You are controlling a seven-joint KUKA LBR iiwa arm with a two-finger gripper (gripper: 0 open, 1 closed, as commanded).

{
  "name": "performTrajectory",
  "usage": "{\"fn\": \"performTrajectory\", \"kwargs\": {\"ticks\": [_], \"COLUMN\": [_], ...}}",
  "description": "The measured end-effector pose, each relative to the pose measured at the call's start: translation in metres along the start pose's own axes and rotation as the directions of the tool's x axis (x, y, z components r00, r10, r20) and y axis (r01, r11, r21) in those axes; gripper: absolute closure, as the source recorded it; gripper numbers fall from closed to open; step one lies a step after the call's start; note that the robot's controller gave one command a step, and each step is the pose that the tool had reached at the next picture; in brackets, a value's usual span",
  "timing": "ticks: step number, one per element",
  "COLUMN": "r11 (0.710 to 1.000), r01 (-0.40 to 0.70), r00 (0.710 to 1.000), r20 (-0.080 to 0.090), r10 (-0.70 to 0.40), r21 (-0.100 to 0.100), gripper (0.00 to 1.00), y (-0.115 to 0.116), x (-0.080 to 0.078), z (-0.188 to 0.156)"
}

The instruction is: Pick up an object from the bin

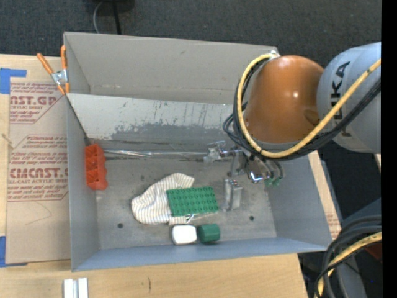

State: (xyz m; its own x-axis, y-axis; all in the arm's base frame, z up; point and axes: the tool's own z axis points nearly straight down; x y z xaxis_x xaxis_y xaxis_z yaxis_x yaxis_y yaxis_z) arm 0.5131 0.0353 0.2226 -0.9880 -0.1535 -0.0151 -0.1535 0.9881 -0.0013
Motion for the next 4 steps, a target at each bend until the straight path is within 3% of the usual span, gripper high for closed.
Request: {"fn": "performTrajectory", "kwargs": {"ticks": [1, 2, 3, 4], "r11": [0.986, 0.978, 0.984, 0.946], "r01": [0.167, 0.210, 0.180, 0.324], "r00": [0.986, 0.978, 0.984, 0.946], "r20": [-0.014, -0.006, -0.005, 0.001], "r10": [-0.167, -0.210, -0.180, -0.324], "r21": [-0.005, -0.002, -0.003, -0.003], "gripper": [0.00, 0.00, 0.00, 1.00], "y": [0.009, 0.044, 0.056, 0.057], "x": [0.005, -0.009, -0.013, -0.030], "z": [0.056, 0.105, 0.116, 0.150]}}
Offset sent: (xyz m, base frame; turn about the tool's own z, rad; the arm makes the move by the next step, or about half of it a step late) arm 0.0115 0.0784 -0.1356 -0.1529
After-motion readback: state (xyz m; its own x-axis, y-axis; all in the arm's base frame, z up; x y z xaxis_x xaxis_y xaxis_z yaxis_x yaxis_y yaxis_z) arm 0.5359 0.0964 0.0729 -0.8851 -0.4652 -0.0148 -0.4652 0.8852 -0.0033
